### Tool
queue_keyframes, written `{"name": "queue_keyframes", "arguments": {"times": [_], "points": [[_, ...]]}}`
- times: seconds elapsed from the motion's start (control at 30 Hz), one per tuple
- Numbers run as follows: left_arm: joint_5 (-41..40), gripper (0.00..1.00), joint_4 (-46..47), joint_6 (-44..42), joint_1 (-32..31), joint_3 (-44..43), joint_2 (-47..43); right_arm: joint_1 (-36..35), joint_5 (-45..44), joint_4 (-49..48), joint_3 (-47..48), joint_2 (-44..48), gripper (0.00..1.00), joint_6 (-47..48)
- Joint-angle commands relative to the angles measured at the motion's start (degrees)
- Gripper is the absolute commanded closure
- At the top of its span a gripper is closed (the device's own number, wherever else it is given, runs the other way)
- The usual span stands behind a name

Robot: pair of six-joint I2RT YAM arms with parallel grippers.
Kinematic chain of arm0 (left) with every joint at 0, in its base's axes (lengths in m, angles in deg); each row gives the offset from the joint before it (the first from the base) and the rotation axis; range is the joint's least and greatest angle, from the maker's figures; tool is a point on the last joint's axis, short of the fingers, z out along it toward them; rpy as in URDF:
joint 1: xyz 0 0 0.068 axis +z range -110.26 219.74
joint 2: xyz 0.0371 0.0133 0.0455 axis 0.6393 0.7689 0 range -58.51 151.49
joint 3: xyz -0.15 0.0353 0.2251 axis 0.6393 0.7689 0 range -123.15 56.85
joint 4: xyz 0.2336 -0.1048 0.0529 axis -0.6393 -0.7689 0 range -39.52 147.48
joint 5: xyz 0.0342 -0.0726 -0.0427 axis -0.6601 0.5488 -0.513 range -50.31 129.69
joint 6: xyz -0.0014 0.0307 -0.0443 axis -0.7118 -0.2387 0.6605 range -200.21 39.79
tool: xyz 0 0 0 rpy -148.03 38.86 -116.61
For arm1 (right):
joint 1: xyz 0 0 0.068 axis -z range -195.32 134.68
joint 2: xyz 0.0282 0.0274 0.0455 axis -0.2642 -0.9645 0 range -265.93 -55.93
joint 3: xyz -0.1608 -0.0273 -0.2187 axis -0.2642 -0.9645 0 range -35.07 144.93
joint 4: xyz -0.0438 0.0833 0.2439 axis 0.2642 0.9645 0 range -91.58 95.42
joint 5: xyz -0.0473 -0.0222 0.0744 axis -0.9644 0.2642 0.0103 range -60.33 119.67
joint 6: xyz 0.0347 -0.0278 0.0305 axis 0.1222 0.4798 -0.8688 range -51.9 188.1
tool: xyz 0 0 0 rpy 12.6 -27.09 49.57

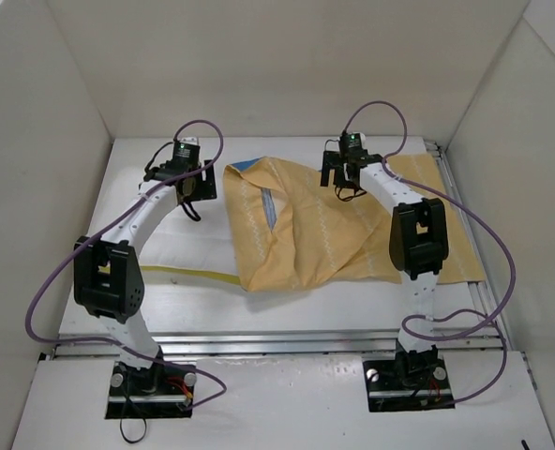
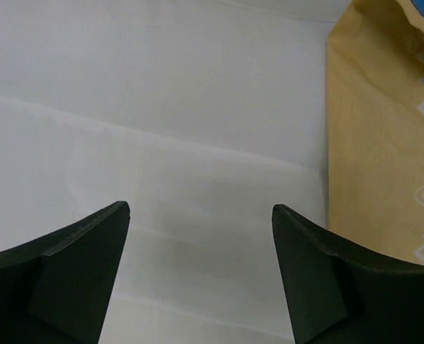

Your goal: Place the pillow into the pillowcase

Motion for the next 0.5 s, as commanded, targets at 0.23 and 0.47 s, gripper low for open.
{"name": "queue_keyframes", "arguments": {"times": [0.23,0.47], "points": [[-4.5,0.23,-0.1,2.5,1.4,-0.9,3.3,0.1,-8.7,5.0,8.6,-5.0,0.07,3.6],[-1.5,0.23,0.7,3.7,3.3,0.0,4.0,2.3,-7.8,8.0,12.0,-9.5,0.10,5.0]]}}
